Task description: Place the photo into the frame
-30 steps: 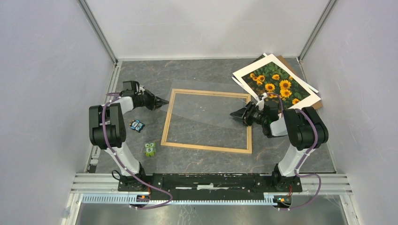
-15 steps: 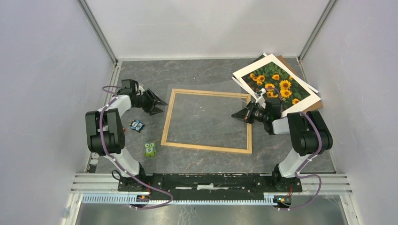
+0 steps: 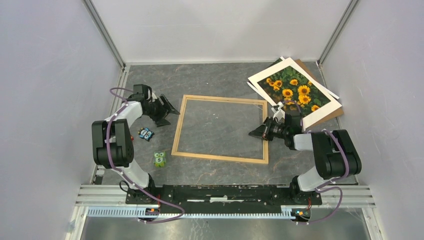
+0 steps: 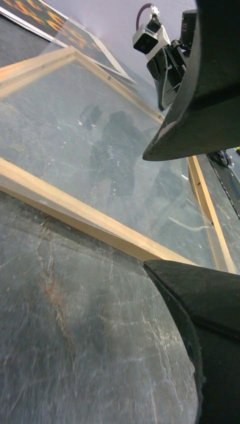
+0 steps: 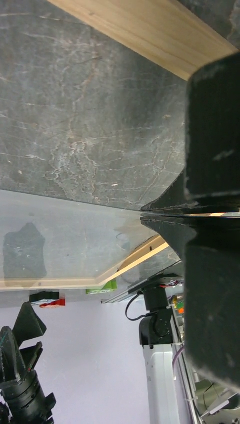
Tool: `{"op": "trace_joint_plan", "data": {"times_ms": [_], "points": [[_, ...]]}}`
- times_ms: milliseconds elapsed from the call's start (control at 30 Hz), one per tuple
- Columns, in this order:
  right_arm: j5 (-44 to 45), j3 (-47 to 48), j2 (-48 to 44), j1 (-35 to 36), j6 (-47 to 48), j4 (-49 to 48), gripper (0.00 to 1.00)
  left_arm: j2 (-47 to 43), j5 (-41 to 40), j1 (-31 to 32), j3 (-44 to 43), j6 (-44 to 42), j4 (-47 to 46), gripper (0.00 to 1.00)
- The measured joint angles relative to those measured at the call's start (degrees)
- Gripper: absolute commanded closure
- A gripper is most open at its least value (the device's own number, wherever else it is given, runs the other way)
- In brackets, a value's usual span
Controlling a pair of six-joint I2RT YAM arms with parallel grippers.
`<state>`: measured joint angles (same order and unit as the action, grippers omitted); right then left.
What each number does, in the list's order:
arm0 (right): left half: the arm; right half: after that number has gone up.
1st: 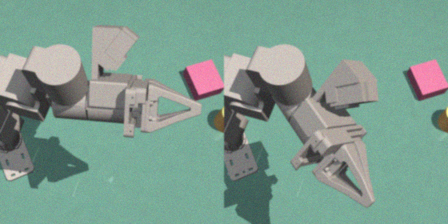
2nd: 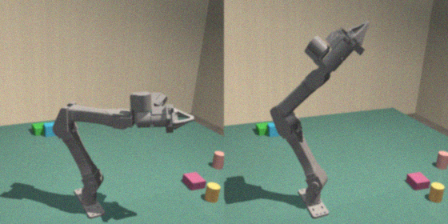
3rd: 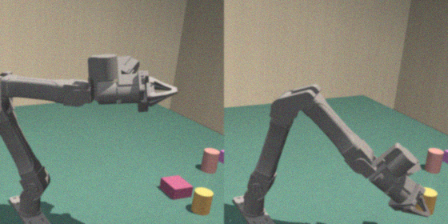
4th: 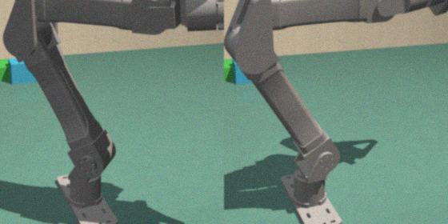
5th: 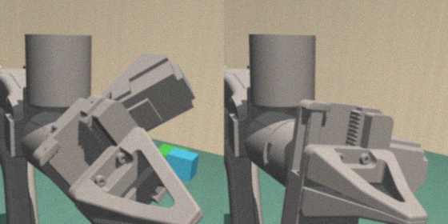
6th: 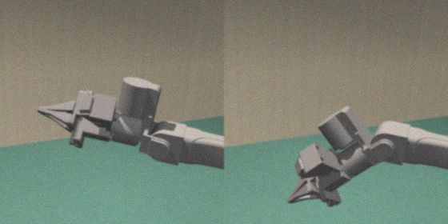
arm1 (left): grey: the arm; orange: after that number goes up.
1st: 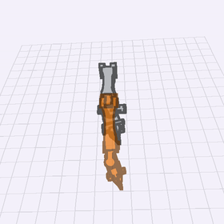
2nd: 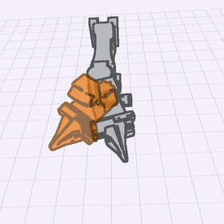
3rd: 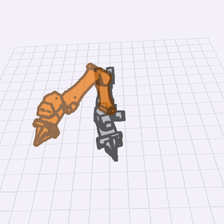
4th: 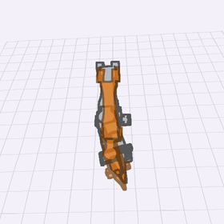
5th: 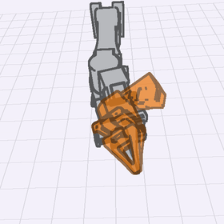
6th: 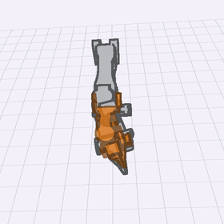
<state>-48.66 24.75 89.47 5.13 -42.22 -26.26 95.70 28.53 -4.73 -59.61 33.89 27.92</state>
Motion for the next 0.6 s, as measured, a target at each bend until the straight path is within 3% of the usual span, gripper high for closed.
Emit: {"op": "trace_joint_plan", "data": {"times_ms": [333,600], "points": [[2.86,-3.41,-5.49,0.0,-3.52,-2.75,1.0,0.31,-0.57,1.95,0.0,-1.09,0.26,0.14],[3.76,-2.93,-5.84,0.04,-3.61,0.52,1.0,2.73,-0.31,2.58,0.0,-1.18,0.26,0.11]]}}
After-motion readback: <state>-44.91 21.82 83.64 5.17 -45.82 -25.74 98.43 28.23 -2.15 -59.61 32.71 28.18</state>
